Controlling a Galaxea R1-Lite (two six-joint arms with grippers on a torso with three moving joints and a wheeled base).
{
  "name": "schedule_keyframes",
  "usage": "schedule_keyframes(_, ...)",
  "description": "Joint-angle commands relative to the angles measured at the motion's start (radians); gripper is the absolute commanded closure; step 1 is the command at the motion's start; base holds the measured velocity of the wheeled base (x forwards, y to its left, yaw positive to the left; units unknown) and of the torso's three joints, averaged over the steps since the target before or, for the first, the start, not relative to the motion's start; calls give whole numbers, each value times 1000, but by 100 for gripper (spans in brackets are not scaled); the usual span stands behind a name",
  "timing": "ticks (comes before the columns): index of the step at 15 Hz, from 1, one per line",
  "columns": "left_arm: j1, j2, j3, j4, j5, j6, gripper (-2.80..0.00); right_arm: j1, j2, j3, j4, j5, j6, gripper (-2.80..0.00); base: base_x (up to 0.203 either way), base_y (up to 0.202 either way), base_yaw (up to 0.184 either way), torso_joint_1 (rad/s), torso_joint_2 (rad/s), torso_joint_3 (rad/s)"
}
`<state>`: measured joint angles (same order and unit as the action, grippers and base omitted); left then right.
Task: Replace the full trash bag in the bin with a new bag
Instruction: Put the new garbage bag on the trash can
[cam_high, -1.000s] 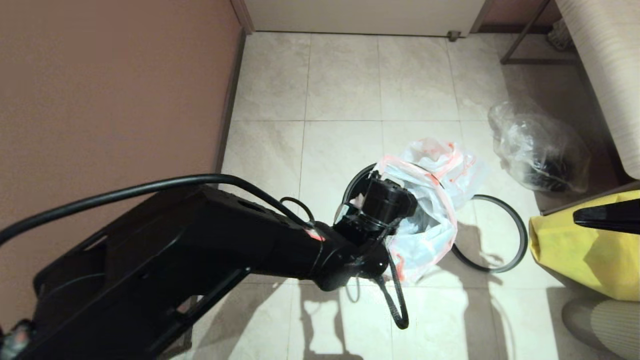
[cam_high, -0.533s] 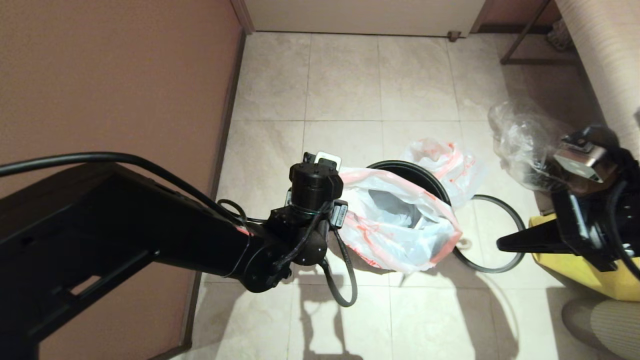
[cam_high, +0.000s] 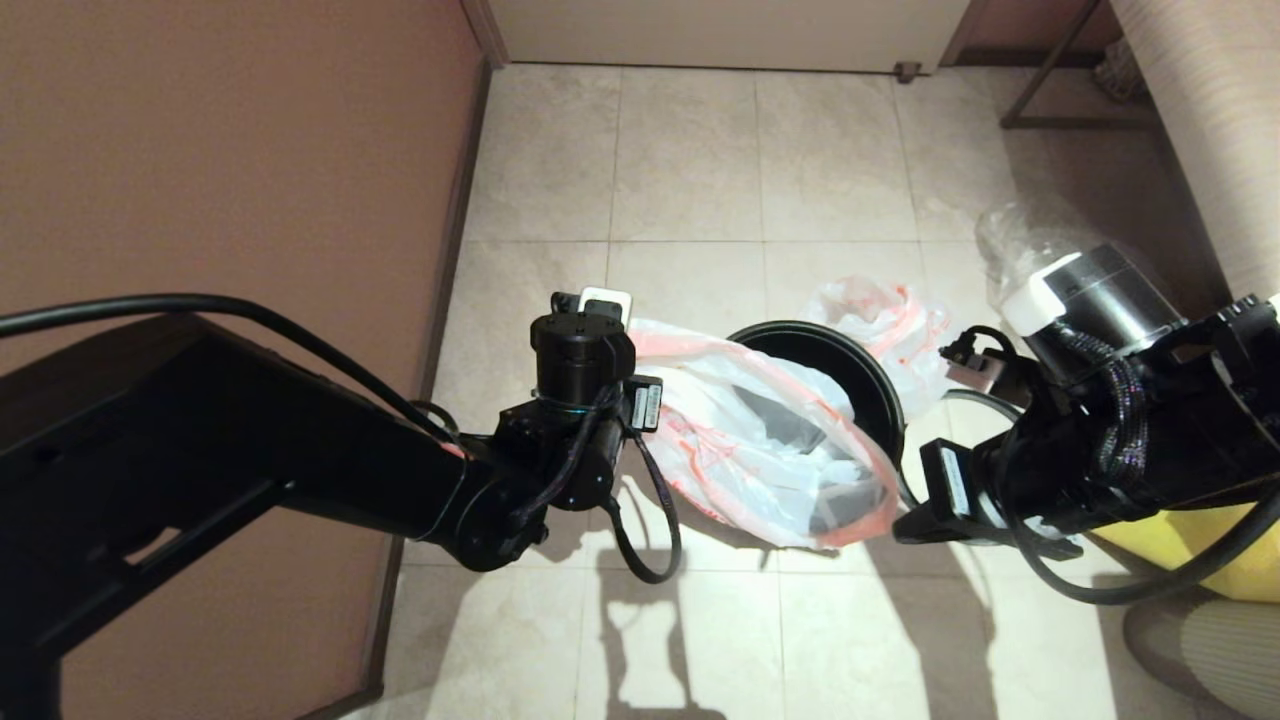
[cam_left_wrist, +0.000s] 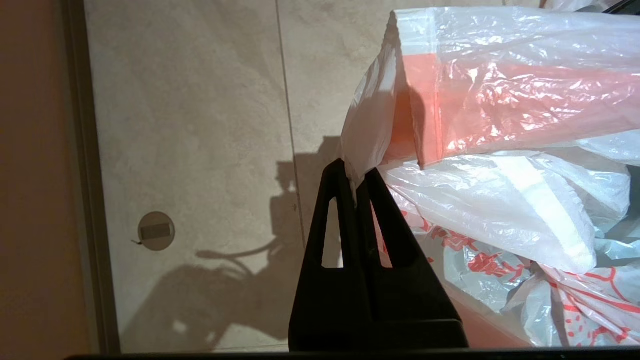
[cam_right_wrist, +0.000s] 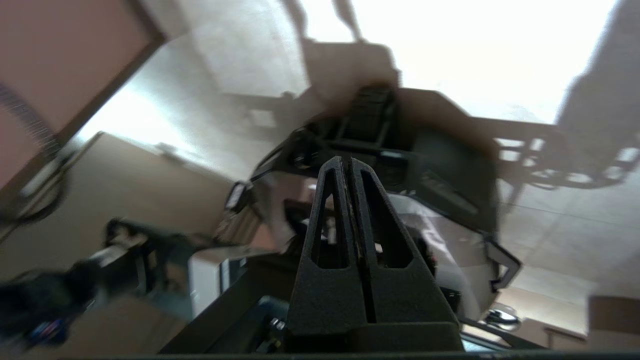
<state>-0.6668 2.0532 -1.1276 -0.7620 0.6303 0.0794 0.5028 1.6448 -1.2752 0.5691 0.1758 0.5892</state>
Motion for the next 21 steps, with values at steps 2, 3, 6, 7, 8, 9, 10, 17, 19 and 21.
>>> schedule_keyframes(2,-13,-9,-6,-5,-18,0,0,5,31,8,-2,-63,6,0,0,0,0,0,0,0)
schedule_keyframes(3,-17,-8,-12,-5,-20,0,0,9,29,11,-3,-83,6,0,0,0,0,0,0,0)
schedule_keyframes(6,-23,1,-43,-4,-27,0,0,42,51,46,-38,-177,-28,-280,0,0,0,0,0,0)
schedule_keyframes(7,-27,2,-48,-5,-31,0,0,43,73,46,-65,-212,-58,-280,0,0,0,0,0,0)
schedule_keyframes(8,-33,2,-52,-5,-32,0,0,43,97,45,-98,-237,-91,-280,0,0,0,0,0,0)
schedule_keyframes(9,-33,2,-54,-5,-32,0,0,43,121,44,-134,-269,-130,-280,0,0,0,0,0,0)
schedule_keyframes(10,-34,2,-54,-5,-32,0,0,40,145,44,-167,-303,-170,-280,0,0,0,0,0,0)
schedule_keyframes(17,-37,15,-47,-5,-32,-1,0,-63,303,-52,-426,-353,-422,0,0,0,0,0,0,0)
schedule_keyframes(19,-35,21,-52,-5,-32,-5,0,-83,340,-134,-427,-357,-428,0,0,0,0,0,0,0)
schedule_keyframes(21,-33,23,-52,-5,-32,-6,0,-101,347,-180,-418,-366,-428,0,0,0,0,0,0,0)
